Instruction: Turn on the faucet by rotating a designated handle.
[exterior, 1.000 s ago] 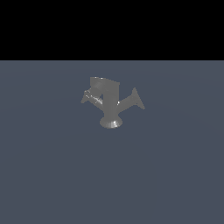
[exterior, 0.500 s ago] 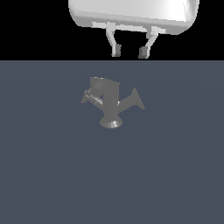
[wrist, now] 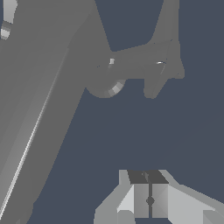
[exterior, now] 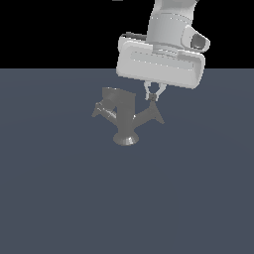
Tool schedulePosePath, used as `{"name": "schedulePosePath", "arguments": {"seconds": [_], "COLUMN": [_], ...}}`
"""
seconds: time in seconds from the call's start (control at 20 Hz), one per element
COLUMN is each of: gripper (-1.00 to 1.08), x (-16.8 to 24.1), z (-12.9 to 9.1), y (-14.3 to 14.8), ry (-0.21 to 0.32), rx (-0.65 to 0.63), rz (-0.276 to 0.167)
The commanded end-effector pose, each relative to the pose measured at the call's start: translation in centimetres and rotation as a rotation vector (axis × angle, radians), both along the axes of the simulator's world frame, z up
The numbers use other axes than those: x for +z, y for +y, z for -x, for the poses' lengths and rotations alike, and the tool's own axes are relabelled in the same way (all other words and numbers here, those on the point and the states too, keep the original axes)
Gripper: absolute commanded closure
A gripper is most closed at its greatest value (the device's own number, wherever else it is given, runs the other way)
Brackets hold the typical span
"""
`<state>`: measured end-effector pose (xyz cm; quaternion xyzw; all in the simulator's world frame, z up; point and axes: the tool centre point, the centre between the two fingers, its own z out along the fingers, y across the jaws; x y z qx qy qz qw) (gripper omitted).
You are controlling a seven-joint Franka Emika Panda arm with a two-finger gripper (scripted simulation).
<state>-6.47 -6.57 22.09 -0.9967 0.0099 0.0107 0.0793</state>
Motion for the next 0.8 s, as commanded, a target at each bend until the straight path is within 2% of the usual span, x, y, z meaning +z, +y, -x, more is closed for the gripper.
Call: {"name": "schedulePosePath", "arguments": {"seconds": [0.0, 0.05, 0.1, 0.15, 0.2, 0.25, 0.3, 0.35, 0.4, 0.45, 0.5, 0.55, 0.6, 0.65, 0.7, 0.75], "gripper": [0.66, 0.84, -0.02, -0.02, -0.25, -0.25, 0.38, 0.92, 0.92, -0.05, 0.77, 0.83, 0.43, 0.86, 0.86, 0.55], "x": [-2.3, -2.6, -3.5, -4.2, -6.3, -4.3, -6.6, -6.3, -3.0, -1.6, -3.7, -3.1, -2.6, -2.7, -2.2, -2.3], "z": [-2.1, -3.6, -3.3, -3.6, -6.4, -5.2, -5.6, -11.3, -9.8, -11.4, -11.5, -12.4, -13.4, -14.8, -14.4, -15.3], "y": [-4.1, -2.2, 2.1, 3.3, -5.2, -7.9, 3.0, -2.3, 1.4, 5.2, 7.5, 9.9, 11.2, 10.4, 11.8, 9.3], "ry": [-0.058, -0.046, -0.006, 0.008, -0.029, -0.066, -0.038, -0.106, -0.169, -0.221, -0.208, -0.249, -0.287, -0.316, -0.322, -0.347], "rx": [-0.064, -0.065, 0.013, 0.038, -0.038, -0.114, -0.045, 0.021, 0.082, 0.074, 0.120, 0.196, 0.220, 0.306, 0.327, 0.237], "rz": [-0.015, -0.044, -0.092, -0.107, -0.054, 0.000, -0.063, -0.033, -0.005, -0.052, -0.065, -0.076, -0.086, -0.042, -0.032, -0.053]}}
